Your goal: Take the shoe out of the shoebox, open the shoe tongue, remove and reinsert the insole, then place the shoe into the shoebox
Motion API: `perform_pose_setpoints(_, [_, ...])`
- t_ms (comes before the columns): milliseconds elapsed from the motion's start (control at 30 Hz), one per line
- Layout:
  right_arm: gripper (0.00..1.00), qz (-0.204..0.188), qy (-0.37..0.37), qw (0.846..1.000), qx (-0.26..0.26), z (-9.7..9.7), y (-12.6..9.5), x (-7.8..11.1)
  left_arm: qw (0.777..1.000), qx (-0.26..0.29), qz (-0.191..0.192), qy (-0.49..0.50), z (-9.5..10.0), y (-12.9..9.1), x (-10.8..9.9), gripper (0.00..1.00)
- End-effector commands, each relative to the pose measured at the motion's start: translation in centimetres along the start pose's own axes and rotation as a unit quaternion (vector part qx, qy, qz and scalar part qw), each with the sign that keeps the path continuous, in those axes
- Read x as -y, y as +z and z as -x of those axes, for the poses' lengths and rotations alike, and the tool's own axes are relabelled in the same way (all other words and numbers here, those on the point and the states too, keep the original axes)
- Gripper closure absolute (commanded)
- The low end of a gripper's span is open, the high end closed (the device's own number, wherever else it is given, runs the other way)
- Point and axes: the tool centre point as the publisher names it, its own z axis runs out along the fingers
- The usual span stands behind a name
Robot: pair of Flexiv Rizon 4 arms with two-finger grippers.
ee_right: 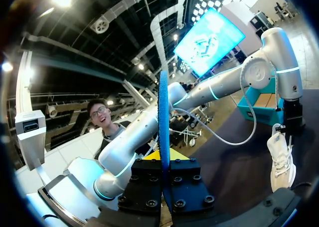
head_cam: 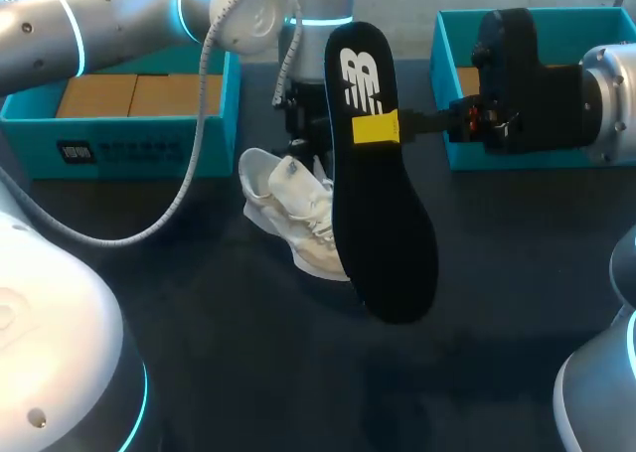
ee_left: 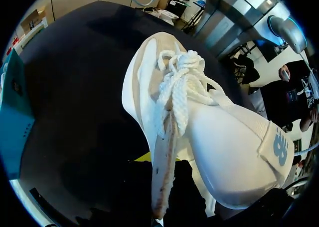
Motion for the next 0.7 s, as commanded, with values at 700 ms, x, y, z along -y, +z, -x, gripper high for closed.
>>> perform_pose_setpoints(700, [1.0, 0.0, 0.001, 1.0, 0.001, 0.0, 0.2, 0.0, 0.95, -0.041, 0.072, 0.3, 2.6, -0.5, 0.4, 1.0])
